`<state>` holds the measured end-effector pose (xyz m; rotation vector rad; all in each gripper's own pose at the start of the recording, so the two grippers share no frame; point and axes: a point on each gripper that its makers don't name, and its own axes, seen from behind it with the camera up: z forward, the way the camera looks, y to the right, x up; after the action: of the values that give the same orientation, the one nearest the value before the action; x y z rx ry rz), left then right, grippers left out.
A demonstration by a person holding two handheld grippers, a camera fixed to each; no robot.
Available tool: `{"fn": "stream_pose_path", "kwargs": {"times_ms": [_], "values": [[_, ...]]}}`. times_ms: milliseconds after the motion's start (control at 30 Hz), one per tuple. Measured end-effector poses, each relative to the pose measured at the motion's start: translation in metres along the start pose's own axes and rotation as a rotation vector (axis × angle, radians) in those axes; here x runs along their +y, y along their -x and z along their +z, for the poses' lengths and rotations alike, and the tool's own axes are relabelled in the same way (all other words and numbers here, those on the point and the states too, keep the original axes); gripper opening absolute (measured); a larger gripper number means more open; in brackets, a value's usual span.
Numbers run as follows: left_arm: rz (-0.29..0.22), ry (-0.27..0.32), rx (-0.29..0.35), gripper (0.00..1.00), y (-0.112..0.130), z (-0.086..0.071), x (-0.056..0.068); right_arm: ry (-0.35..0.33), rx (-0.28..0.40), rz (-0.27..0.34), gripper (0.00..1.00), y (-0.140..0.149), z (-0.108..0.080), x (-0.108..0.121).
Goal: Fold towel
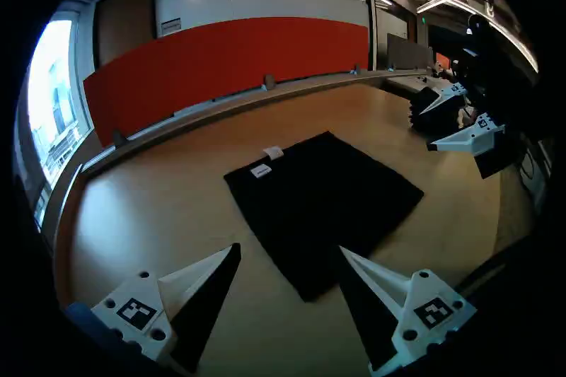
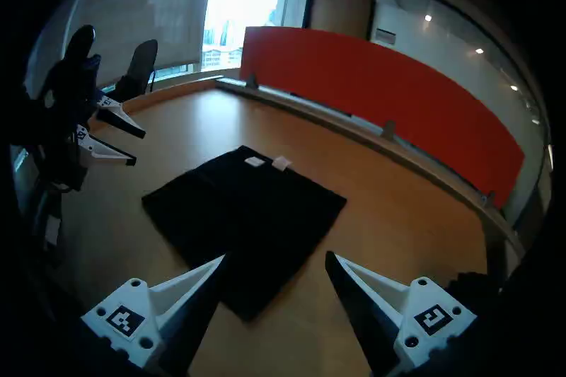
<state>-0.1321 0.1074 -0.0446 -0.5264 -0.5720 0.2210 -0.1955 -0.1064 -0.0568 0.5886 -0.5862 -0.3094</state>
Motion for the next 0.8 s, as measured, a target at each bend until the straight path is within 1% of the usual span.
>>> {"fn": "stream_pose_path", "kwargs": {"times_ms": [267,367,567,800], "values": [[0.003,0.034,-0.062,0.92,0.025,0.017,0.011,-0.03,-0.049,-0.019,1.0,0.026,0.015,-0.013],[0.005,0.046,-0.083,0.92,0.033,0.023,0.015,-0.042,-0.066,-0.016,1.0,0.035,0.019,-0.016],[0.007,0.056,-0.125,0.92,0.05,0.032,0.019,-0.06,-0.098,-0.011,1.0,0.051,0.026,-0.022],[0.024,0.08,-0.179,0.92,0.068,0.04,0.024,-0.086,-0.136,-0.003,1.0,0.069,0.033,-0.028]]}}
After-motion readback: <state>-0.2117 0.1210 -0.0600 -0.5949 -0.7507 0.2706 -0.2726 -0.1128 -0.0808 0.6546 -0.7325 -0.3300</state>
